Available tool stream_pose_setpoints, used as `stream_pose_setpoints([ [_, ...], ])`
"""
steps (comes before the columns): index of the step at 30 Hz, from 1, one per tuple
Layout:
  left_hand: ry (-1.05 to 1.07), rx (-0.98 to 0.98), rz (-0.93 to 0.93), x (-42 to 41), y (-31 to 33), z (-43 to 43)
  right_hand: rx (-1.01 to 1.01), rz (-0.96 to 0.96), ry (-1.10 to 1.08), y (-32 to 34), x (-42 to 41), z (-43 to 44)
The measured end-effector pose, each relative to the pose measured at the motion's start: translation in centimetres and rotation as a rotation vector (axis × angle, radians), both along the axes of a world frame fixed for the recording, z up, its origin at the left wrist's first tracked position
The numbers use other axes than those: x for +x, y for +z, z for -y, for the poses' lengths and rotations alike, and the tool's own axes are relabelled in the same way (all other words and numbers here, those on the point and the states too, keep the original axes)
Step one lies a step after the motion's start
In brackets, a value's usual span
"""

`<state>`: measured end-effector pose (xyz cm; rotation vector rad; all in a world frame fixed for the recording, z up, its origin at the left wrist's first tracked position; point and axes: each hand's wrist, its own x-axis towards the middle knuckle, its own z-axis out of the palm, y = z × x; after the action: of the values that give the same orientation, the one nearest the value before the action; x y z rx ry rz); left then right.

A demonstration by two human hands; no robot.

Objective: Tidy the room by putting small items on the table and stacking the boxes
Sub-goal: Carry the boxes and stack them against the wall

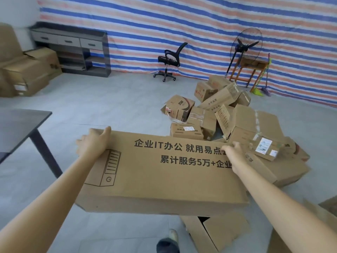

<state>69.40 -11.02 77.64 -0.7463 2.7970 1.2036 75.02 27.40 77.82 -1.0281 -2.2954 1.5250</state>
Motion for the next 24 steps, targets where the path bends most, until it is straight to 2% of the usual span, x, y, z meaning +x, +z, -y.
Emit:
stream_pose_setpoints([
  [8,0.137,-0.003,0.129,-11.0,-1.0,2.5,0.034,0.087,0.234,-1.5,-16.9,1.8],
  [12,0.223,0.044,0.043,-14.7,-1.4,3.8,0.071,0.077,0.378,-2.4,-25.0,2.8],
  [17,0.392,0.164,-0.094,-16.1,-3.7,5.2,0.151,0.047,0.427,-2.9,-31.6,6.1],
  [24,0.549,0.207,-0.133,-23.8,-6.0,11.0,0.162,-0.004,0.556,-3.0,-45.2,14.1],
])
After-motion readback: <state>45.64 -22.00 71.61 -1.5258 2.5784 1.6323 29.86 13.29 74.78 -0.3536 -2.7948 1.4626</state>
